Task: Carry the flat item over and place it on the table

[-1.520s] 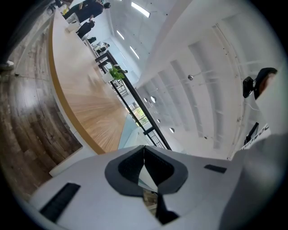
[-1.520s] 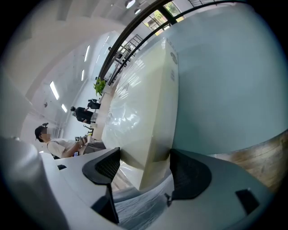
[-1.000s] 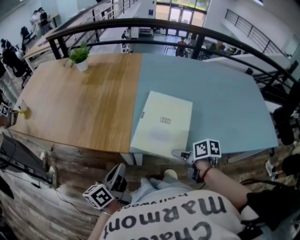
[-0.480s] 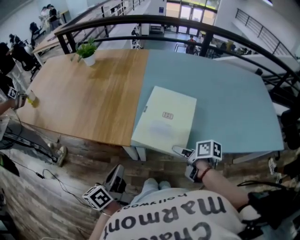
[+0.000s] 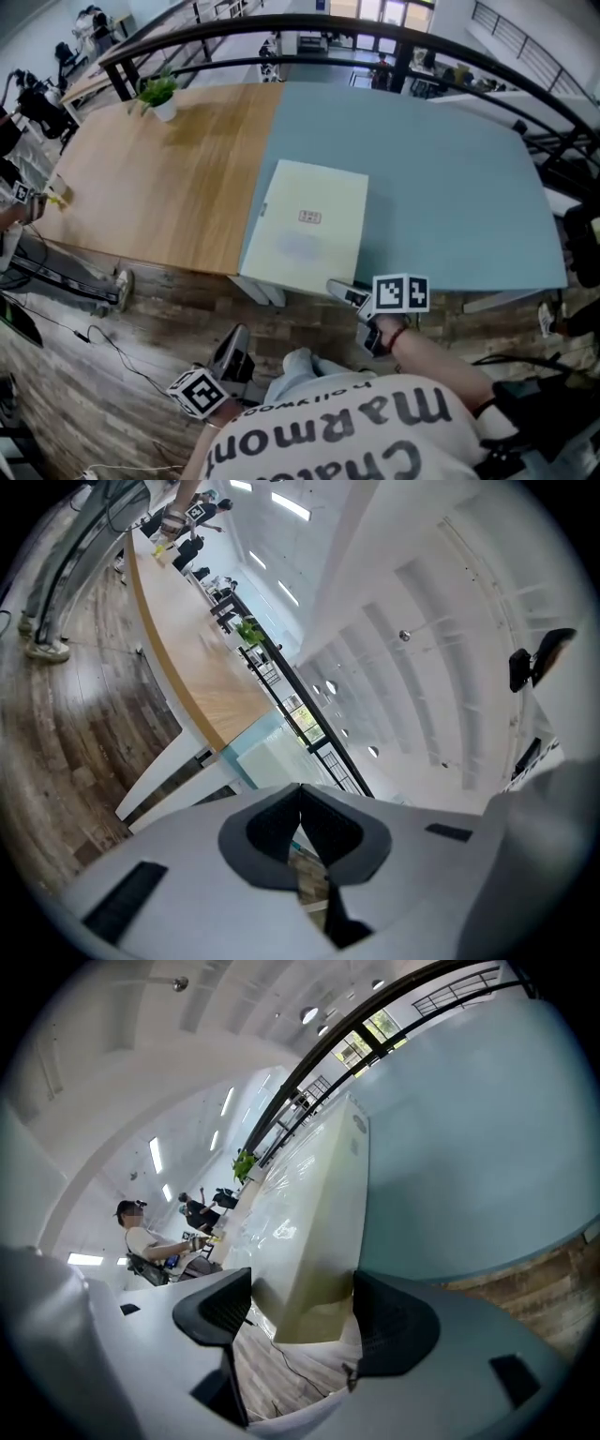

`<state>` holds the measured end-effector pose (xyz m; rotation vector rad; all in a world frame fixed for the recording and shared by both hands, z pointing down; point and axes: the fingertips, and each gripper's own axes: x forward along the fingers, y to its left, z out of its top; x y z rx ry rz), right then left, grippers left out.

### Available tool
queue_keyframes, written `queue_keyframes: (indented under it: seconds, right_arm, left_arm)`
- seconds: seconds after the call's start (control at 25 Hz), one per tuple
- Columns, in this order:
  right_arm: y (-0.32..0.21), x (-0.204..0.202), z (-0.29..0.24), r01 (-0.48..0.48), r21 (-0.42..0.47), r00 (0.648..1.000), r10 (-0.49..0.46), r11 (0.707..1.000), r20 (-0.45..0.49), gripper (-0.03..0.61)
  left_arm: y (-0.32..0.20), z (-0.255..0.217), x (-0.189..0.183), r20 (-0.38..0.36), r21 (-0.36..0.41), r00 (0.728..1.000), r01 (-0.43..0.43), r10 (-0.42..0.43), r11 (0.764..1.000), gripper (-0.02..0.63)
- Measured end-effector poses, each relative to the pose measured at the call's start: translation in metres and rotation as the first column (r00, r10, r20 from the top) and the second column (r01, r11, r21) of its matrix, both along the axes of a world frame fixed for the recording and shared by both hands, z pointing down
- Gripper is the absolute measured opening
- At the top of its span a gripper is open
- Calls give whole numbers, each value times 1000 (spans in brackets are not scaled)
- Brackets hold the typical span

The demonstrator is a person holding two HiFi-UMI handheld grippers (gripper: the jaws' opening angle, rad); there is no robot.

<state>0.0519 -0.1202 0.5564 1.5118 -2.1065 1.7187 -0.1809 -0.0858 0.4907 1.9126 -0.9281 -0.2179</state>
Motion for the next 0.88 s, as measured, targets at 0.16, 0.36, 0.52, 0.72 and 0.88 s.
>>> queue_keyframes:
  seconds: [0.16,0.36,0.52,0.72,0.88]
  right_arm:
    - [-3,1,-2,33,26,999,-32,999,-23,350]
    - [4,3,-15,91,131,996,-87,987,-37,350]
    - [29,29,-10,37,102,999,-35,994,-21,342]
    - [57,85,0,-88,48,991,92,995,-95,87]
    - [73,110,-17,-128,96,990,132,987,-41,67]
  left_arm:
    - [9,-5,19,24,25,999,-32,32,999,5]
    - [13,-9,32,28,31,999,-34,33,999,5]
    - [18,-7,43,21,7,999,-31,31,999,3]
    - [17,-13,81,39,40,992,-122,120,992,3]
    - [21,-20,111,35,67,983,-184,182,981,3]
